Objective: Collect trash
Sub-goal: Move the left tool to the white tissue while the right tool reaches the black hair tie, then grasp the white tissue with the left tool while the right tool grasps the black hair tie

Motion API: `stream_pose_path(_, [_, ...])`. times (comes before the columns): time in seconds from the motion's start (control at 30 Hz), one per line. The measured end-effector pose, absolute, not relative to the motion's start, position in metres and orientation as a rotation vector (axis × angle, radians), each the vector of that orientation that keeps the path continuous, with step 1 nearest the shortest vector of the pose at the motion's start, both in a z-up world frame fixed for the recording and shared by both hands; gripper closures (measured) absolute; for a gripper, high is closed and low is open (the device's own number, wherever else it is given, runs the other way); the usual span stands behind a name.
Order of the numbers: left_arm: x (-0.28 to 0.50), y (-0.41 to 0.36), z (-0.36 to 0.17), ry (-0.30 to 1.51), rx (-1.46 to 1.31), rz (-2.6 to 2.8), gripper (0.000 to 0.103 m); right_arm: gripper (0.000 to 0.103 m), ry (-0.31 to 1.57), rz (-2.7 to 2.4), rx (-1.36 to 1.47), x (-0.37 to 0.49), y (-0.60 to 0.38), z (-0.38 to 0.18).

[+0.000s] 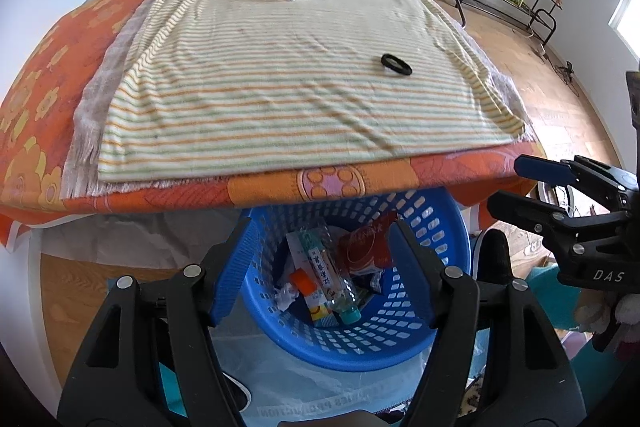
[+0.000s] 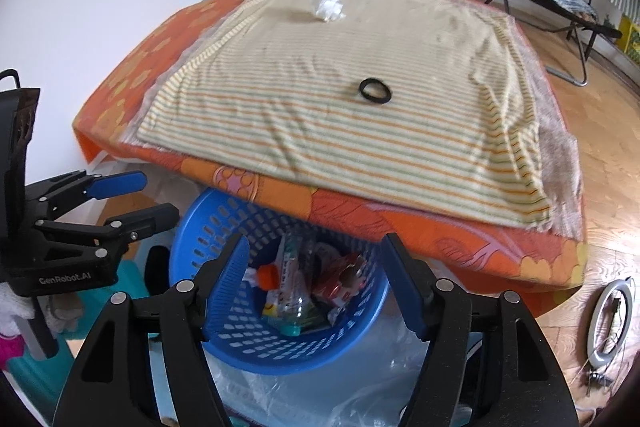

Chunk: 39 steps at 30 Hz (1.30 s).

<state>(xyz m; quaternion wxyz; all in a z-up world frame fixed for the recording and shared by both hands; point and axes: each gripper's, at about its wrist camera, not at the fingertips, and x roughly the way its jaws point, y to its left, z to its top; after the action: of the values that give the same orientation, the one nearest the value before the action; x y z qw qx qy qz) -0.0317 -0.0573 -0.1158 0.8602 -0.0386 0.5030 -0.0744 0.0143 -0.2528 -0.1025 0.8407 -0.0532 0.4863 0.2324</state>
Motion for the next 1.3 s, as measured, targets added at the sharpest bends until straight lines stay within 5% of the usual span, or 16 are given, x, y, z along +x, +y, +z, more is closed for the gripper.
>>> stream_pose_path(0.8, [0.096,-0.027,-0.051,0.927,-0.207,-0.079,0.033,0.035,0.995,0.530,-0.013,0.070,-0.262,-0.078])
stream_pose_path(1.3, [0.204,-0.024,-0.077,0.960,-0.347,-0.031,0.033,0.035,1.046,0.582,-0.038,0.131,-0.232,-0.093])
